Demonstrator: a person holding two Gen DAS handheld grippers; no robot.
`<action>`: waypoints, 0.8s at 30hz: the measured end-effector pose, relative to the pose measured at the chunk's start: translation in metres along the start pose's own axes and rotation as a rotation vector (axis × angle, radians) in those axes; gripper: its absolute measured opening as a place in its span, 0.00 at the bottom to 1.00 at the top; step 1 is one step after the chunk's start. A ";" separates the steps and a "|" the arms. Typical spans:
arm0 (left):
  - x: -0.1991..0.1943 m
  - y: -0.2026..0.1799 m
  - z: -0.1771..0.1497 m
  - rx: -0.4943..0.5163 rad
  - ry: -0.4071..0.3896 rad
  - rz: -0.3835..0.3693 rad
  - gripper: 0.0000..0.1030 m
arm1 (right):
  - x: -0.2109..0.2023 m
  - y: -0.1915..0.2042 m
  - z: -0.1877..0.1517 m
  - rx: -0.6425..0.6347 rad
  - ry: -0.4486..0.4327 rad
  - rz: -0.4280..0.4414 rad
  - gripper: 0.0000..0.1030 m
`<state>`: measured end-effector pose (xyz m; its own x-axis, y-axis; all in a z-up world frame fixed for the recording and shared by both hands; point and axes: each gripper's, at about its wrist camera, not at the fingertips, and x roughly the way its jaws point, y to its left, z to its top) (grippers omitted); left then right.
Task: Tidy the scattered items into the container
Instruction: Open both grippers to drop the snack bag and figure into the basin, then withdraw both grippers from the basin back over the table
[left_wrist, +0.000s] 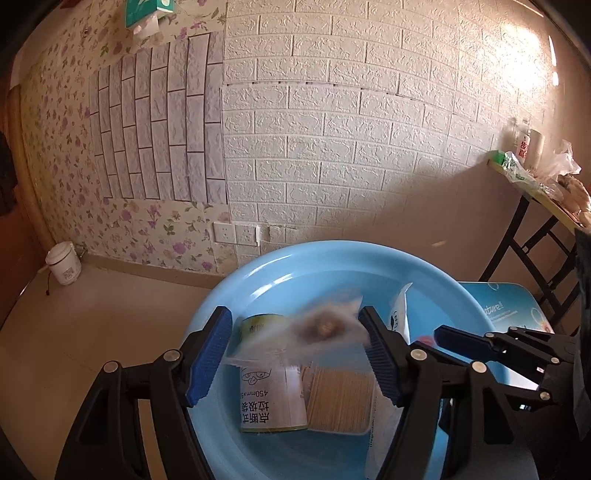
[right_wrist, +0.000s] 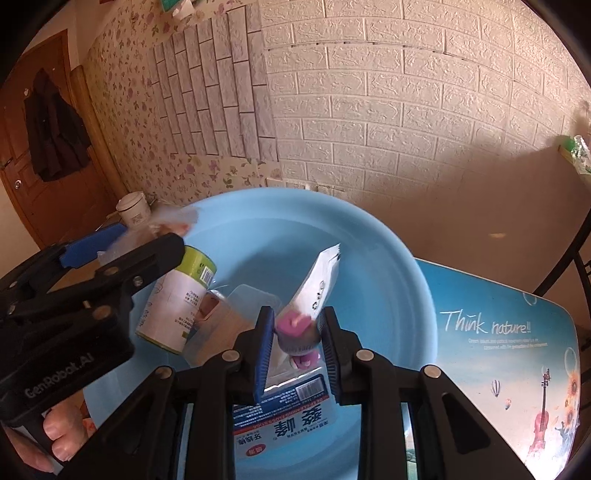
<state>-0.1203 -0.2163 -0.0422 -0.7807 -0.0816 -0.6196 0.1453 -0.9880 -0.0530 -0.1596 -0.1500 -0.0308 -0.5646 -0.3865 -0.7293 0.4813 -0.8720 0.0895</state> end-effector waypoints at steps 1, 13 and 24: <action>0.001 0.000 0.000 -0.002 0.002 0.000 0.72 | 0.000 0.001 0.000 -0.004 -0.002 -0.006 0.36; -0.009 -0.001 0.002 -0.003 -0.015 -0.004 0.75 | -0.011 0.003 -0.002 -0.022 -0.030 -0.031 0.44; -0.035 -0.011 0.003 -0.001 -0.037 -0.021 0.90 | -0.040 -0.003 -0.004 0.002 -0.063 -0.047 0.44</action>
<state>-0.0962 -0.2030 -0.0179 -0.8055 -0.0652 -0.5890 0.1287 -0.9894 -0.0666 -0.1364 -0.1306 -0.0046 -0.6277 -0.3632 -0.6886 0.4516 -0.8903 0.0579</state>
